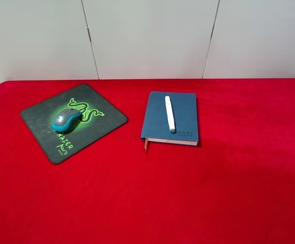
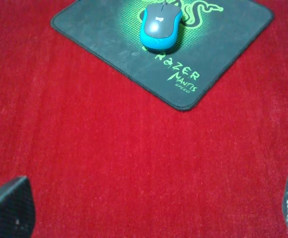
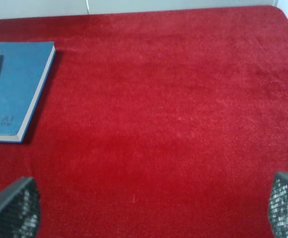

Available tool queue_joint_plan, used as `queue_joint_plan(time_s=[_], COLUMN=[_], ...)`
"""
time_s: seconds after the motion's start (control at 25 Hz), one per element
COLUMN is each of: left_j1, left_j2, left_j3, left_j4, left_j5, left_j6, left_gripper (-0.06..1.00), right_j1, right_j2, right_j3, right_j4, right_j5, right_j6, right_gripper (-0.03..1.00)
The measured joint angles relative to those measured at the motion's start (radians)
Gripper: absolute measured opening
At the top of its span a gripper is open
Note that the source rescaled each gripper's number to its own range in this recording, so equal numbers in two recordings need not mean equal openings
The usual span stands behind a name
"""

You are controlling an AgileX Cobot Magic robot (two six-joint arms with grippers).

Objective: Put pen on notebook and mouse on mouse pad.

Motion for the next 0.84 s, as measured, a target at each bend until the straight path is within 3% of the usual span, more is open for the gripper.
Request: queue_joint_plan(time_s=[0.84], left_j1=[0.0], left_j2=[0.0], left_j3=[0.0], left_j4=[0.0], left_j5=[0.0], left_j6=[0.0], left_gripper=[1.0], right_j1=[0.0], right_j2=[0.0], right_j3=[0.0], right_j4=[0.0], right_j5=[0.0], right_j6=[0.0], right_gripper=[1.0])
